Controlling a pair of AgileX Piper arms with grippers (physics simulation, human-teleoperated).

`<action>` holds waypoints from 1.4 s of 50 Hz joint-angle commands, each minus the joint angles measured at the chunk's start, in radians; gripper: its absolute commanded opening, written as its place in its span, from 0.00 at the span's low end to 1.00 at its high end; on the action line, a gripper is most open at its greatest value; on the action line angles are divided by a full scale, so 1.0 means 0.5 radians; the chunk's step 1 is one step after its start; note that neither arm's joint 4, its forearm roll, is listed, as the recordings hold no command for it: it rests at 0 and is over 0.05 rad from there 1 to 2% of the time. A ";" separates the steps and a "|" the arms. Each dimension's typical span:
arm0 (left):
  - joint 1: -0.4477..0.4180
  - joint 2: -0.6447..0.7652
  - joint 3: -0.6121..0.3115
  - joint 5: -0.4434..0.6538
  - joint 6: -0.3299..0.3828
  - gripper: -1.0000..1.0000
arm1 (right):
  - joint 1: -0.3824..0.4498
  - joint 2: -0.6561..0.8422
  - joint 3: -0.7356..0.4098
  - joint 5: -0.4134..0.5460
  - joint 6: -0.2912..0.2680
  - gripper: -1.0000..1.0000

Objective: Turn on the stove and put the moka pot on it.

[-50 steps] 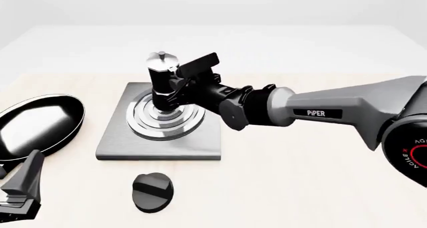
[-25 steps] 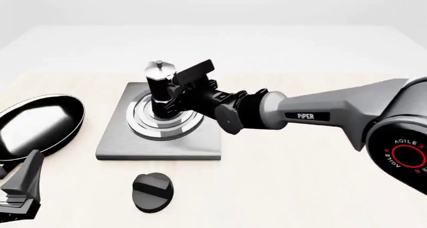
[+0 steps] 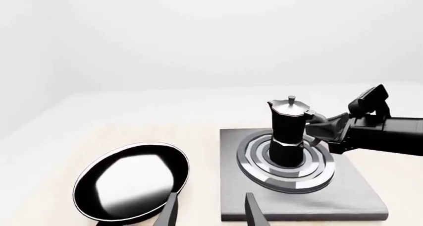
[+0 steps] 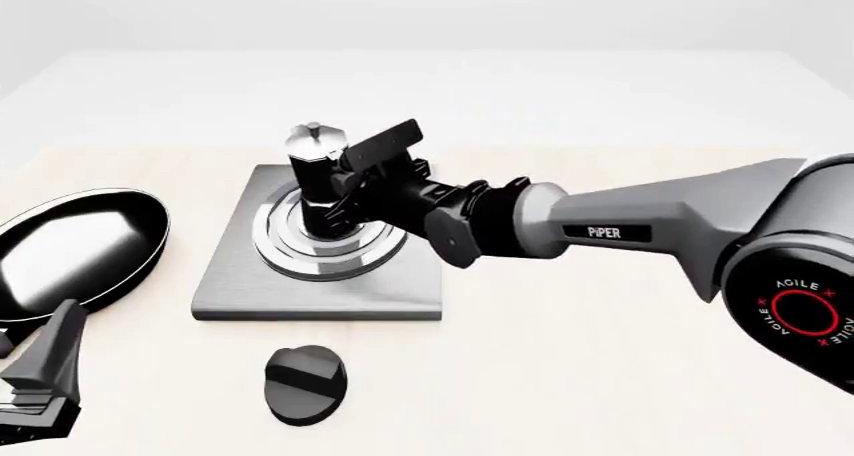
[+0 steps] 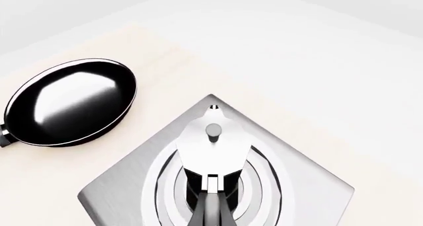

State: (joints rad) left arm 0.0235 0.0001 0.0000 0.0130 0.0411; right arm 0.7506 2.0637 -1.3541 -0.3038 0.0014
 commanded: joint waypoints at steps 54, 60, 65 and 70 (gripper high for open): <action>0.003 0.000 0.000 -0.043 -0.004 1.00 | 0.033 -1.032 0.506 0.289 -0.273 1.00; -0.007 0.000 0.000 -0.044 -0.001 1.00 | 0.026 -1.221 0.679 0.247 -0.273 1.00; -0.008 0.000 0.000 -0.050 -0.001 1.00 | 0.001 -1.400 0.845 0.199 -0.227 1.00; -0.006 0.000 0.000 -0.049 -0.008 1.00 | -0.013 -1.600 1.027 0.153 -0.181 1.00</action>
State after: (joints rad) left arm 0.0219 0.0001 -0.0002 -0.0094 0.0389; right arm 0.7565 1.4368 -0.9882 -0.1987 -0.1113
